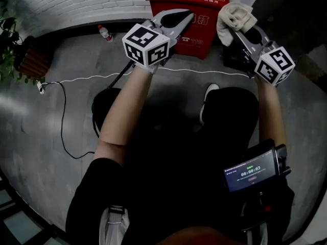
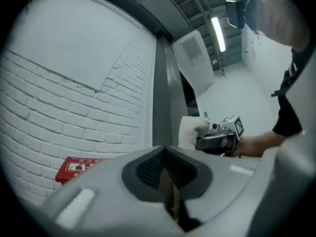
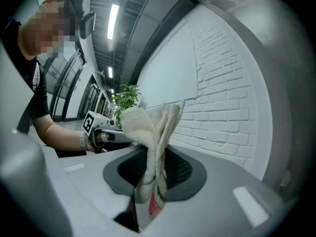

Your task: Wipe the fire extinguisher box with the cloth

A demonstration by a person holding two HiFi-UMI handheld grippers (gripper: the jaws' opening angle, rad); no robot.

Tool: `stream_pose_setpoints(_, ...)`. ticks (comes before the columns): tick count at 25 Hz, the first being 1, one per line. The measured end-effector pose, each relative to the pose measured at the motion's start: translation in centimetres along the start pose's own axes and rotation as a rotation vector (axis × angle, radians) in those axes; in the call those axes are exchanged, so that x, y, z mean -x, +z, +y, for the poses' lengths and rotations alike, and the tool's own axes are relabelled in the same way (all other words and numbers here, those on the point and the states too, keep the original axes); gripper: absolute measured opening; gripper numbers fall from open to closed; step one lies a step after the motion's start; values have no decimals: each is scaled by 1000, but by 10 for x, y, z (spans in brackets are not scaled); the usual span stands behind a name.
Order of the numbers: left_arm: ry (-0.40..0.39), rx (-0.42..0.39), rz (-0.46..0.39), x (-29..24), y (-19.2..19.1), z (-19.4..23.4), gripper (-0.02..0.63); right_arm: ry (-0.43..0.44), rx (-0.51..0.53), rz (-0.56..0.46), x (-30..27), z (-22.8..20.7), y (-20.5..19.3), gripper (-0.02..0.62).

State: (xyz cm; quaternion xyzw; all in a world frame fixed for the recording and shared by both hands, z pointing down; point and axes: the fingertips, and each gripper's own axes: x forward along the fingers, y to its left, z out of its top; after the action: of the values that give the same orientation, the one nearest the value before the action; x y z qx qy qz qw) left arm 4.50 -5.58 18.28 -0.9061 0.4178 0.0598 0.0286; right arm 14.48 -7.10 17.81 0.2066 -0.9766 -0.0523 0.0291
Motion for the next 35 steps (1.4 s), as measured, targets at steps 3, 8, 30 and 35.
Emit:
stream_pose_setpoints(3, 2, 19, -11, -16, -5, 9, 3, 0, -10, -8, -9, -18, -2, 84)
stream_pose_setpoints(8, 8, 36, -4, -63, -26, 39, 4, 10, -61, -9, -42, -67, -29, 84)
stream_pose_setpoints(30, -172, 42, 36, -207, -101, 35, 3, -351, -118, -16, -41, -249, -140, 83)
stream_pose_setpoints(35, -119, 30, 80, -221, -130, 32, 3, -318, -76, 21, -69, -263, -177, 83)
